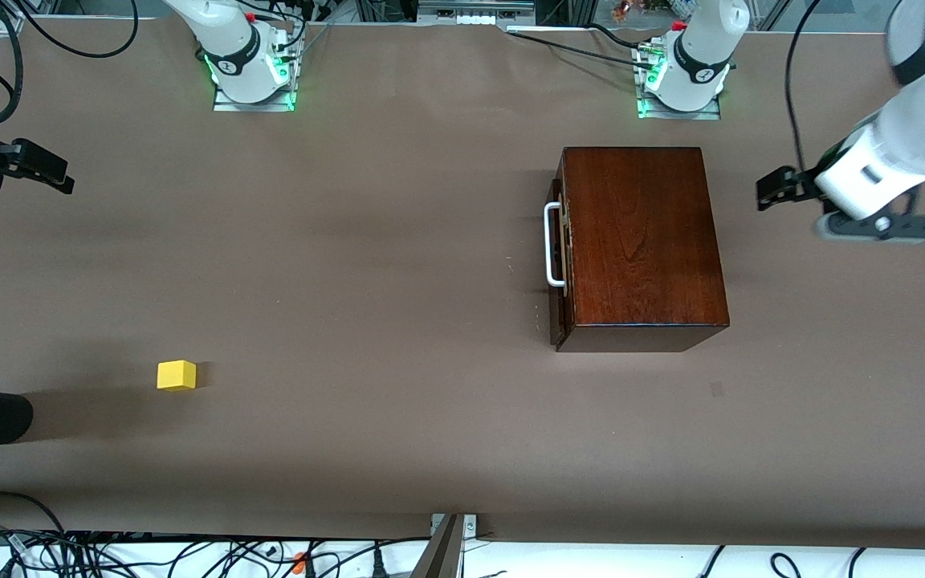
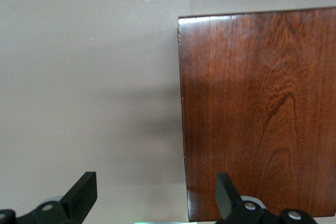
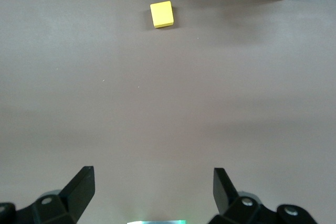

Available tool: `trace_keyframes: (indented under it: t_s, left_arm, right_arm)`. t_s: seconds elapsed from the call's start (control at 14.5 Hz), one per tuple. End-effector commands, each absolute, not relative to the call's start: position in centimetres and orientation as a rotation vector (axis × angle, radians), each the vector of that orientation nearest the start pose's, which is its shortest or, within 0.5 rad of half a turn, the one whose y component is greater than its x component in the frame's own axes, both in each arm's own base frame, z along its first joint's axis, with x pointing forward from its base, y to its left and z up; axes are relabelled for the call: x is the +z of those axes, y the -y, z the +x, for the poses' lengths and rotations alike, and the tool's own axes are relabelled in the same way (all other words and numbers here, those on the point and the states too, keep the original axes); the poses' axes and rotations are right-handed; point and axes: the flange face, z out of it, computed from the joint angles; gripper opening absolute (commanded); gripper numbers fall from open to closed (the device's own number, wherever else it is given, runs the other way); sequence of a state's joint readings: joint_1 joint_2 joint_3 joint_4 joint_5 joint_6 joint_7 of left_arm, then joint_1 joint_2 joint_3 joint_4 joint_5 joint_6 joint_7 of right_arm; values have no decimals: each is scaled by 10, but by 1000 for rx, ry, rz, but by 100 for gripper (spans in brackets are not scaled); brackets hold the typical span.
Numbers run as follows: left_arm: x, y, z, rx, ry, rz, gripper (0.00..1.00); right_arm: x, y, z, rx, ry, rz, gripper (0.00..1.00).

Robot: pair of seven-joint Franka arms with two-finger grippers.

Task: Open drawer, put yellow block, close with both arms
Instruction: 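Move the left gripper to the white drawer handle of the wooden box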

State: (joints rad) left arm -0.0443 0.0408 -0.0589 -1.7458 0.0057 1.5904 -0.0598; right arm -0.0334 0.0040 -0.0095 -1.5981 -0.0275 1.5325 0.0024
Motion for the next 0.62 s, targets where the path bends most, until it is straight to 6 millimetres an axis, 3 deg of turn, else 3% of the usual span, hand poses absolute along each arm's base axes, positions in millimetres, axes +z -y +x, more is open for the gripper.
trace_keyframes:
  t_s: [0.0,0.28,0.55]
  left_arm:
    - [514,85,569,333,-120,-3118,100]
    - [511,171,592,286,-263,-3111,100]
    - [484,252,580,270,-279,-3088,100]
  right_arm:
    - [606,28,549,117,-94,-3154,100]
    - [605,28,549,119,-97,-3153,100]
    - [605,28,549,117,-97,-3154,100]
